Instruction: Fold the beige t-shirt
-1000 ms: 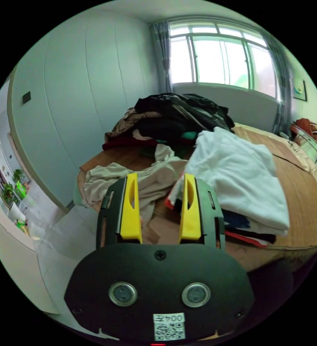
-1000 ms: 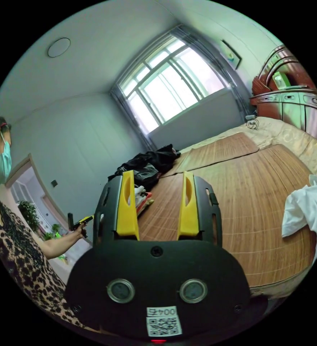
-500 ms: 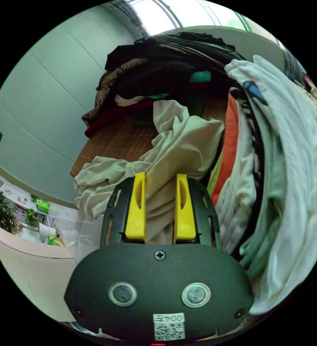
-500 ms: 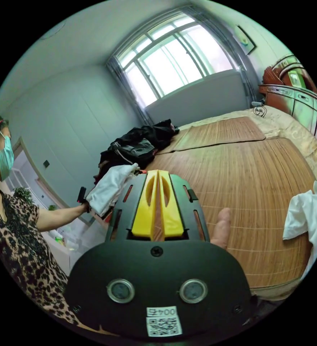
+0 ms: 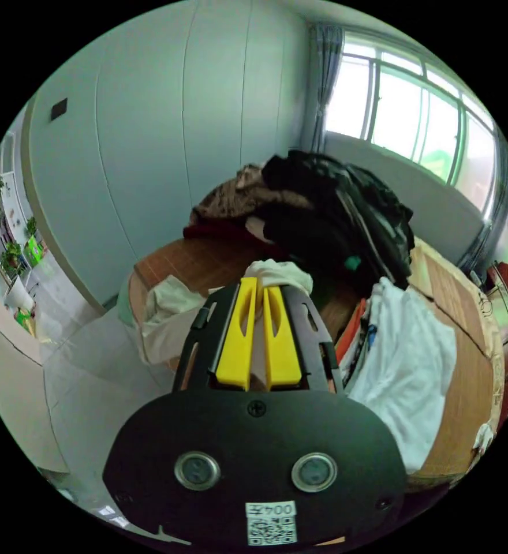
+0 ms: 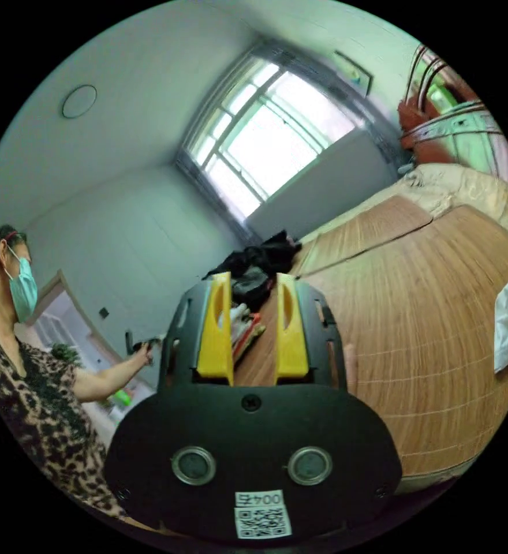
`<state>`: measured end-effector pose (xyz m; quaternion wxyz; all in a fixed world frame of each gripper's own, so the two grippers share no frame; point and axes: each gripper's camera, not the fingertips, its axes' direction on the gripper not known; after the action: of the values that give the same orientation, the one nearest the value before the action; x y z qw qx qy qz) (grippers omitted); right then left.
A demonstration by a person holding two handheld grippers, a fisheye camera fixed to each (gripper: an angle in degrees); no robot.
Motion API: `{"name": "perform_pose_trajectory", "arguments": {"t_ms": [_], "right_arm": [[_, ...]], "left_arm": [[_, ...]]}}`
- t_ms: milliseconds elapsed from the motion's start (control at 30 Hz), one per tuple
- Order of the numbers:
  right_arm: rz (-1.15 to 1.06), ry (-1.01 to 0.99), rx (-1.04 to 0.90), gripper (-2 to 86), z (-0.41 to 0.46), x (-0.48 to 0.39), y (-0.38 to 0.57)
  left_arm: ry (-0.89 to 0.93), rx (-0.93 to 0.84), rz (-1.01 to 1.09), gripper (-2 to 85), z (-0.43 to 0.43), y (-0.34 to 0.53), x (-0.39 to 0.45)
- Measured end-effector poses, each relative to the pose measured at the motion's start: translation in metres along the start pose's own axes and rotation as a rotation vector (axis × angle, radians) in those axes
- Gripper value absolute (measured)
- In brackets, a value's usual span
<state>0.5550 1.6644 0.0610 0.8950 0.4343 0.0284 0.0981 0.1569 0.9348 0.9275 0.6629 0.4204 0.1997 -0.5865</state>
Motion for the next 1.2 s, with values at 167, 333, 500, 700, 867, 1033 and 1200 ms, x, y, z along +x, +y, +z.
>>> {"name": "perform_pose_trajectory", "arguments": {"t_ms": [167, 333, 500, 700, 867, 1033, 1200], "right_arm": [[-0.012, -0.061, -0.033, 8.1, -0.013, -0.008, -0.006], [-0.094, -0.011, 0.037, 16.1, -0.036, -0.024, -0.002], [-0.121, 0.02, -0.049, 16.7, -0.051, -0.037, 0.005], [-0.141, 0.082, -0.117, 16.2, -0.072, -0.046, 0.015], [-0.133, 0.098, -0.113, 17.6, -0.096, -0.046, 0.021], [-0.16, 0.153, -0.158, 18.5, -0.105, -0.048, 0.033], [-0.122, 0.202, -0.161, 16.9, -0.115, -0.03, 0.052]], "left_arm": [[0.116, 0.185, 0.061, 0.3, -0.151, -0.054, 0.019], [0.419, 0.28, 0.216, 0.4, -0.324, -0.086, 0.091], [0.612, 0.302, 0.416, 0.9, -0.42, -0.062, 0.2], [0.81, 0.16, 0.575, 1.9, -0.41, 0.028, 0.361], [0.872, -0.055, 0.687, 7.3, -0.332, 0.122, 0.515], [0.86, -0.325, 0.722, 18.0, -0.26, 0.183, 0.59], [0.774, -0.202, 0.852, 19.6, -0.263, 0.248, 0.596]]}}
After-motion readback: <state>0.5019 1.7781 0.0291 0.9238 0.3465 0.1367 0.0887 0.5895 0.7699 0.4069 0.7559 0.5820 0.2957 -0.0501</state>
